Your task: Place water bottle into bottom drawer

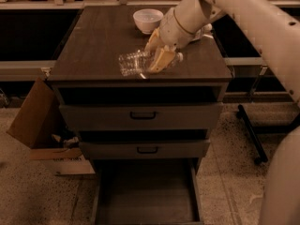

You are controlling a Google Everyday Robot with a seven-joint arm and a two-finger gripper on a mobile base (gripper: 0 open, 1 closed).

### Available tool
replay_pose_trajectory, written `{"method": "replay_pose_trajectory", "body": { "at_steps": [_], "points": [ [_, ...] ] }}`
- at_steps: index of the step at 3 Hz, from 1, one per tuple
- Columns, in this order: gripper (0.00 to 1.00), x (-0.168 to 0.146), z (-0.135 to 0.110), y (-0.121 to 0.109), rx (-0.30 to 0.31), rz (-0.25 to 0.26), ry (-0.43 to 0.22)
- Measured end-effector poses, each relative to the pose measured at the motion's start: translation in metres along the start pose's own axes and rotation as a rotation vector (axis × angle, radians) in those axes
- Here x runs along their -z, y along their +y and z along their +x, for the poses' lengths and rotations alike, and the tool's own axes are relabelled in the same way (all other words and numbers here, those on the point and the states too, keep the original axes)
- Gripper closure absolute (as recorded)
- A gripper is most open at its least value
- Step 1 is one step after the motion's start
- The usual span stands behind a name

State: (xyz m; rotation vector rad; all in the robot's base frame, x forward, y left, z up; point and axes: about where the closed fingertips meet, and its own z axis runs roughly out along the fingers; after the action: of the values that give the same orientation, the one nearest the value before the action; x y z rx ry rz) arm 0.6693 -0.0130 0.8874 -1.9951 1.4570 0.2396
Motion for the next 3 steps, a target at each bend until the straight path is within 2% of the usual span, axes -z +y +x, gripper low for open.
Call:
{"method": "replay_pose_trajectory", "body": {
  "at_steps": [1,2,3],
  "points": [
    [1.00,-0.002,-0.001,0.000,0.001,-0.004,-0.002],
    [1.00,0.011,0.004,0.019,-0.051,0.008,0.012],
    [1.00,0.038,0.004,0.063,-0.159,0.037,0.036]
  ]
}}
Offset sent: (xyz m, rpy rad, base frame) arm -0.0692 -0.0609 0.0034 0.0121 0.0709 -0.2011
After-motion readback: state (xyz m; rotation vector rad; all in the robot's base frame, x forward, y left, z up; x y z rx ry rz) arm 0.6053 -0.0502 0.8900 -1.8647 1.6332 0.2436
